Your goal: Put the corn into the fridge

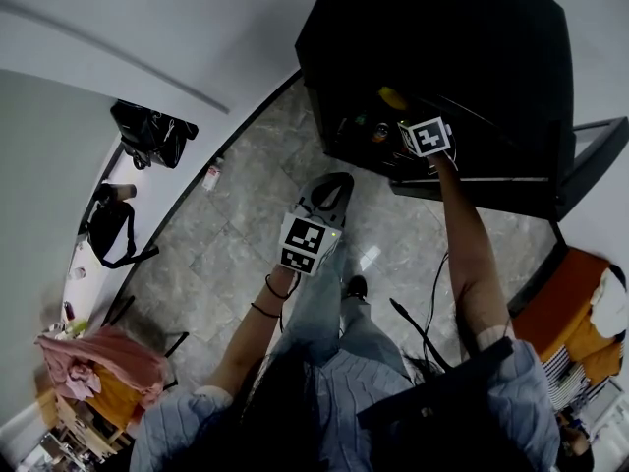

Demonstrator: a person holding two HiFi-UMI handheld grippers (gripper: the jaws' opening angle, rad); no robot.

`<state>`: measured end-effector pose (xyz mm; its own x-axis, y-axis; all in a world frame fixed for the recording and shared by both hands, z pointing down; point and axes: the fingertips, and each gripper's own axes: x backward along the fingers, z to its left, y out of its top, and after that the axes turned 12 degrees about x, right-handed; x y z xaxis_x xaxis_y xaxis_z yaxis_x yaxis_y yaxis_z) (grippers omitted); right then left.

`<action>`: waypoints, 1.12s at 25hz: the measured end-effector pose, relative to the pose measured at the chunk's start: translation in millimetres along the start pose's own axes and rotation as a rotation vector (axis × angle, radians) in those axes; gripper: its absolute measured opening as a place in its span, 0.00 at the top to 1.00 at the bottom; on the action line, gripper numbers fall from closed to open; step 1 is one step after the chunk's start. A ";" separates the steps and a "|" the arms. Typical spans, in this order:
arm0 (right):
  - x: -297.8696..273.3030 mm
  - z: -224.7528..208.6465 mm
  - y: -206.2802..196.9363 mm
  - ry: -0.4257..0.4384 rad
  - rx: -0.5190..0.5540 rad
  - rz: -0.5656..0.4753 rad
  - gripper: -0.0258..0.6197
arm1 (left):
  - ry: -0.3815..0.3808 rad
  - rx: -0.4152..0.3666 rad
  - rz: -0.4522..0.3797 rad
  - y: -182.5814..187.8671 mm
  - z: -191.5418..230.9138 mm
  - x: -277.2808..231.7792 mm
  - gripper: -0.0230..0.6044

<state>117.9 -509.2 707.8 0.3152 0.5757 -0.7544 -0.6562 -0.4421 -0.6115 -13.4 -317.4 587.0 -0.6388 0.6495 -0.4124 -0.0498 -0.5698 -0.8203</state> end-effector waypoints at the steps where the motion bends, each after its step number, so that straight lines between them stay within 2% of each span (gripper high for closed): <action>1: 0.0 -1.7 -1.6 -0.007 -0.023 0.001 0.53 | 0.002 0.004 -0.002 0.4 0.3 0.2 0.93; 6: -1.3 -3.4 -9.7 0.004 -0.177 -0.007 0.52 | 0.009 0.018 -0.002 -2.1 1.8 1.6 0.93; 14: 9.2 -10.4 -3.2 -0.084 -0.109 -0.007 0.52 | 0.015 0.019 0.006 -5.2 5.9 6.0 0.93; 21: 22.7 -10.7 9.0 -0.096 -0.175 -0.072 0.52 | 0.013 0.017 0.003 -3.7 2.8 6.4 0.93; 28: 39.1 -6.0 8.1 -0.120 -0.215 -0.085 0.52 | 0.004 0.007 0.004 -2.1 -6.5 8.3 0.93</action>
<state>129.1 -494.4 671.8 0.2708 0.6889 -0.6724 -0.4659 -0.5175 -0.7177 -13.6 -307.5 582.8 -0.6362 0.6490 -0.4171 -0.0528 -0.5760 -0.8157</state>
